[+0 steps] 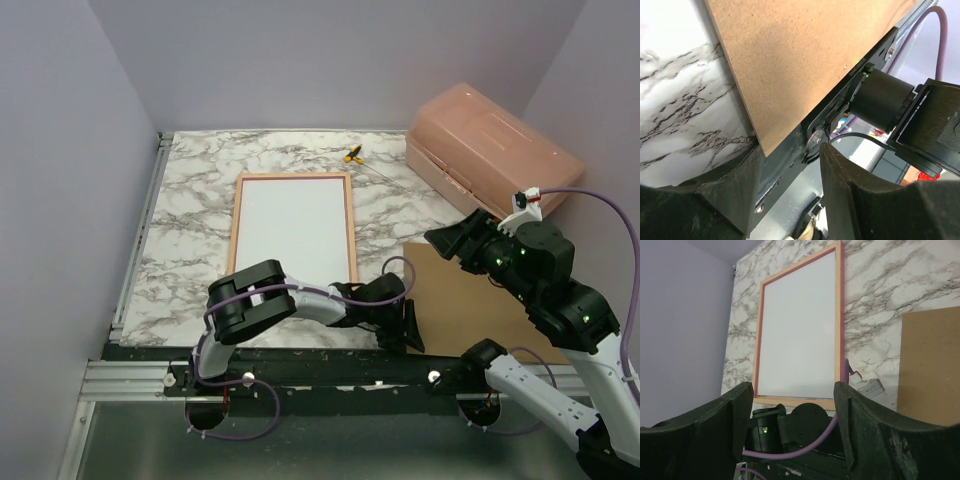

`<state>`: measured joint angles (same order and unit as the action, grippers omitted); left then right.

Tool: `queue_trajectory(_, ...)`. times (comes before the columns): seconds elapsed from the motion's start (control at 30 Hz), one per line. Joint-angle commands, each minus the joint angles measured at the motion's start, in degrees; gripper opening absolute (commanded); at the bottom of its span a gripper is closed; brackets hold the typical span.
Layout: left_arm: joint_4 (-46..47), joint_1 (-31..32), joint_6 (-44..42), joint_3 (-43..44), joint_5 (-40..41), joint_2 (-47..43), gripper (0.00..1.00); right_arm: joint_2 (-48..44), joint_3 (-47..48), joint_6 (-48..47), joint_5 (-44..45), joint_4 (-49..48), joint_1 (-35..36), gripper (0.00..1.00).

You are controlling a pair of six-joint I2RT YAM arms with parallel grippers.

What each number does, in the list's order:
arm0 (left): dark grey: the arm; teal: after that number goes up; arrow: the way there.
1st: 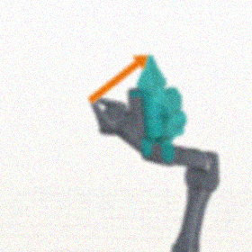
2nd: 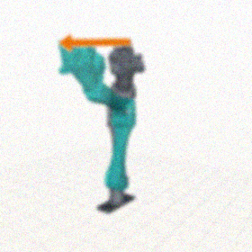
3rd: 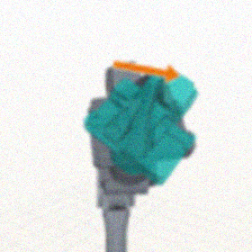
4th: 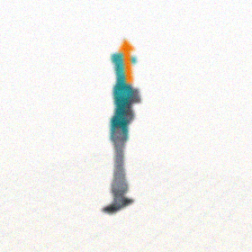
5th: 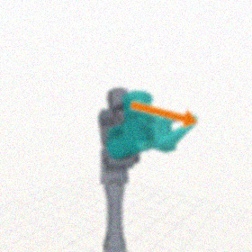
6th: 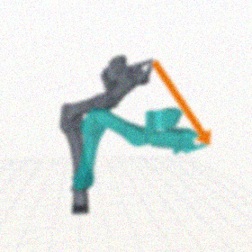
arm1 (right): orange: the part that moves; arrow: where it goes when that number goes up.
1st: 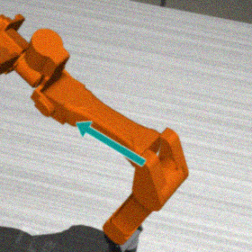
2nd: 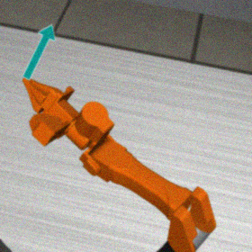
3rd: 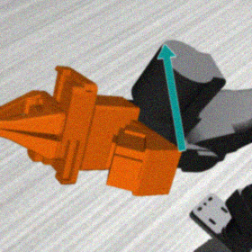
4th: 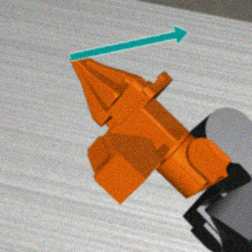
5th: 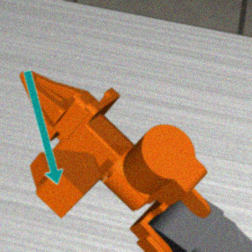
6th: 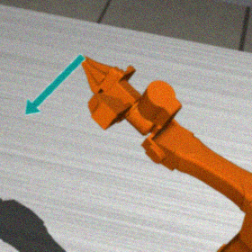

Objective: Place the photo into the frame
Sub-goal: Move the photo frame item to the center of the board.

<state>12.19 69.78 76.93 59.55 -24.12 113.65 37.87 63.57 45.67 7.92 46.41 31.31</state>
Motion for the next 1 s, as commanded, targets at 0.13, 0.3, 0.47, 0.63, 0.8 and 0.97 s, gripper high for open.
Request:
queue_trajectory(0.13,2.26,-0.31,-5.77,0.69,5.43,-3.23,0.5,-0.64,0.43,0.12,1.22,0.63,0.23,0.72)
queue_trajectory(0.3,5.31,-0.3,-6.26,-0.85,6.21,-4.8,0.5,-0.72,0.26,0.2,1.14,0.7,0.2,0.72)
queue_trajectory(0.47,8.51,-0.89,-6.15,-2.06,6.54,-4.89,0.5,-0.78,-0.03,0.38,0.85,0.33,0.22,0.72)
queue_trajectory(0.63,11.95,-2.6,-5.54,-2.27,6.69,-3.4,0.44,-1.03,-0.33,0.64,0.65,0.06,0.24,0.72)
queue_trajectory(0.8,13.99,-3.27,-5.82,-1.72,7.74,-2.38,0.42,-1.13,-0.3,0.65,0.6,0.13,0.23,0.72)
queue_trajectory(0.97,17.43,-3.43,-5.99,-2.55,7.93,-1.93,0.42,-1.34,-0.2,0.67,0.6,0.23,0.19,0.72)
